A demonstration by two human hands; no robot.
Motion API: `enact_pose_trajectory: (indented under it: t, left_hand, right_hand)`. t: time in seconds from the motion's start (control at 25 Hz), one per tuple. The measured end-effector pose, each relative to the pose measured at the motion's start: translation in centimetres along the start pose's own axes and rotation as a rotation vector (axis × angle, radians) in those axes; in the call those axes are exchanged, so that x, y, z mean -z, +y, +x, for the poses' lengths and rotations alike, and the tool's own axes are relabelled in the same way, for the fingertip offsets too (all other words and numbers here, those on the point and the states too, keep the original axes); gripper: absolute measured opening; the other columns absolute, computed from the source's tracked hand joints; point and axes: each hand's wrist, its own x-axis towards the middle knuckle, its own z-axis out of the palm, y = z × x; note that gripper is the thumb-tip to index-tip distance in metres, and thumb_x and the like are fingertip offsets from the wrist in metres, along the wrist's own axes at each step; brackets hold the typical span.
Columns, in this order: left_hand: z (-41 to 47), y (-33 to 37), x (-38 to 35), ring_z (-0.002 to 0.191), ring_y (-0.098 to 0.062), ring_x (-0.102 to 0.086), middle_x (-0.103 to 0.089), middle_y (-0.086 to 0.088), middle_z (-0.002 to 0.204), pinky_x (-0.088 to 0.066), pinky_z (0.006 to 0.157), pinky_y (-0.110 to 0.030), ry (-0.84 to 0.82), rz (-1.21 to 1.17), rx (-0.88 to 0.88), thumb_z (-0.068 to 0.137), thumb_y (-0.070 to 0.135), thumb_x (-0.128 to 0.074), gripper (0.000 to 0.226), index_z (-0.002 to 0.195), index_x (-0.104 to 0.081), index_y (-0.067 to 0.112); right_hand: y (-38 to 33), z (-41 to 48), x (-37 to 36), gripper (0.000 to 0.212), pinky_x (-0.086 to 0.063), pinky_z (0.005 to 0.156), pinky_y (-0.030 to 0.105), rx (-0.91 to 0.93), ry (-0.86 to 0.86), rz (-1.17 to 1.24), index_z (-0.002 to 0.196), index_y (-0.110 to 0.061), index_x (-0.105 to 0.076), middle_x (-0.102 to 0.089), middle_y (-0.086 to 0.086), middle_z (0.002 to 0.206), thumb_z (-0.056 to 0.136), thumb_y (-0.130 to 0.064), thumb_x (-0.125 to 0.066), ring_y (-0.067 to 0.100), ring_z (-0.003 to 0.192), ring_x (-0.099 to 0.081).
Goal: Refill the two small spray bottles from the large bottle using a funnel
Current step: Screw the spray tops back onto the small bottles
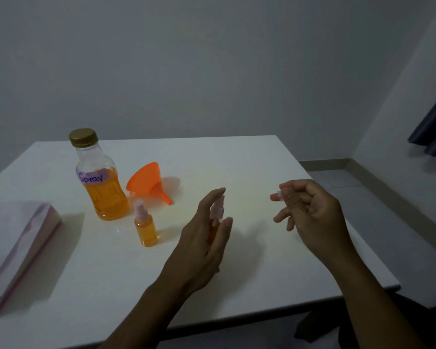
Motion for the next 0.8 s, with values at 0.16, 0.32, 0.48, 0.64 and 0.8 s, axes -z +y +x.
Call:
enact_pose_trajectory:
  t: [0.16,0.32,0.48,0.64,0.8]
  left_hand:
    - [0.3,-1.1,0.1,0.060,-0.006,-0.054,-0.066,-0.002,0.105,-0.056,0.069,-0.029,0.018,0.147,0.009,0.095,0.054,-0.033,0.043,0.137,-0.024,0.049]
    - [0.0,-1.2,0.0,0.057,-0.010,-0.057,-0.059,0.005,0.067,-0.036,0.049,-0.015,-0.062,0.179,0.027,0.100,0.042,-0.035,0.034,0.132,-0.027,0.047]
    - [0.0,-0.9,0.0,0.051,-0.017,-0.058,-0.059,-0.002,0.059,-0.041,0.044,-0.022,-0.088,0.141,0.040,0.101,0.041,-0.034,0.027,0.127,-0.030,0.044]
    - [0.2,-1.0,0.0,0.046,-0.021,-0.056,-0.060,-0.006,0.058,-0.051,0.047,-0.042,-0.059,0.095,0.066,0.101,0.040,-0.035,0.022,0.122,-0.032,0.043]
    - [-0.1,-1.8,0.5,0.073,-0.006,-0.062,-0.065,0.006,0.083,-0.049,0.065,-0.032,-0.086,0.124,0.093,0.097,0.051,-0.034,0.037,0.131,-0.018,0.048]
  right_hand:
    - [-0.2,0.0,-0.2,0.015,-0.058,0.056,0.035,0.020,-0.017,-0.030,0.103,-0.024,-0.065,-0.076,-0.008,0.095,0.095,-0.035,-0.059,0.017,0.066,-0.073]
    - [0.1,0.0,-0.2,0.019,-0.053,0.058,0.026,0.050,-0.041,-0.080,0.105,-0.022,-0.065,-0.076,-0.009,0.095,0.094,-0.037,-0.060,0.016,0.066,-0.073]
    - [0.1,0.0,0.0,0.029,-0.053,0.057,0.024,0.061,-0.045,-0.110,0.103,-0.021,-0.066,-0.076,-0.010,0.091,0.088,-0.045,-0.061,0.012,0.065,-0.073]
    - [0.1,0.0,0.3,0.029,-0.055,0.059,0.027,0.067,-0.031,-0.115,0.103,-0.022,-0.067,-0.076,-0.009,0.090,0.087,-0.046,-0.063,0.012,0.065,-0.073]
    - [-0.1,-0.1,-0.3,0.021,-0.058,0.064,0.027,0.091,-0.022,-0.107,0.102,-0.025,-0.070,-0.073,-0.009,0.090,0.088,-0.041,-0.067,0.012,0.072,-0.071]
